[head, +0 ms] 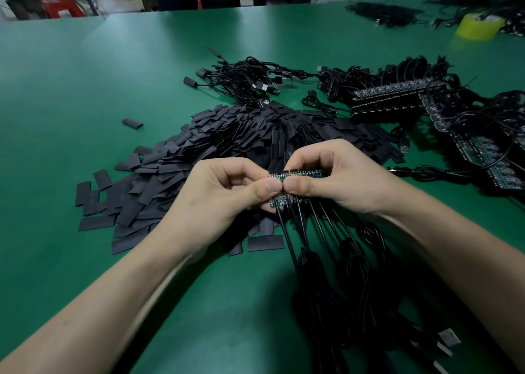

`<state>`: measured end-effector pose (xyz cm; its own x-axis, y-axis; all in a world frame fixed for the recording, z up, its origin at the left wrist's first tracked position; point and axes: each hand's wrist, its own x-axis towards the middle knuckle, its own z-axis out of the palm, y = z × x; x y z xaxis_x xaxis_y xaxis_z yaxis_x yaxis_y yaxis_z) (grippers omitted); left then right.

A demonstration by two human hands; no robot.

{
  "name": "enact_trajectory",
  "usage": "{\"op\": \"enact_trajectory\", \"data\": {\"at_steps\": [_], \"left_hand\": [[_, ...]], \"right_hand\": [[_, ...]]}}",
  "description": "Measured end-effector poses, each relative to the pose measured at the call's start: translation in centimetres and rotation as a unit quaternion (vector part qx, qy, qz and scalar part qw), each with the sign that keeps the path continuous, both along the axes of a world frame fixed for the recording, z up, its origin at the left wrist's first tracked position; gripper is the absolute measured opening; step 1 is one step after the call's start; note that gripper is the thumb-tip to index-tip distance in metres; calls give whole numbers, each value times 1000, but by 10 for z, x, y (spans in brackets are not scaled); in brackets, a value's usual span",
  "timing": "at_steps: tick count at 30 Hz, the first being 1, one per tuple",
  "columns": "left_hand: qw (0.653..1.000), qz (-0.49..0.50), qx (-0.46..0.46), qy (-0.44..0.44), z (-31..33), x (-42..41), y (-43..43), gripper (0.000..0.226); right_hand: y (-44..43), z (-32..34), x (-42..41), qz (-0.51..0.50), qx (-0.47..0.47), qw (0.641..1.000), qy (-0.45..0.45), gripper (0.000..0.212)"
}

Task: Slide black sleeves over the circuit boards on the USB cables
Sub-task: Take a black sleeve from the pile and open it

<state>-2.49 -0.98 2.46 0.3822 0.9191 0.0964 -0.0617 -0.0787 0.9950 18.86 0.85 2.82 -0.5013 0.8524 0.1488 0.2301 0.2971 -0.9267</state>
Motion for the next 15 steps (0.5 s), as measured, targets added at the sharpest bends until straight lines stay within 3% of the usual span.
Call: {"op": "enact_trajectory", "data": {"at_steps": [5,12,15], "left_hand": [[1000,-4,-21,11,0,-1,0,8],[997,-29,-41,-55,0,3,0,5],[998,-27,-30,-54,2,4,1,8]], "right_hand": [[1,-1,2,15,-19,1000,16,5],[1,-3,3,30,-39,997,54,4],[1,2,3,35,-39,997,59,12]]}}
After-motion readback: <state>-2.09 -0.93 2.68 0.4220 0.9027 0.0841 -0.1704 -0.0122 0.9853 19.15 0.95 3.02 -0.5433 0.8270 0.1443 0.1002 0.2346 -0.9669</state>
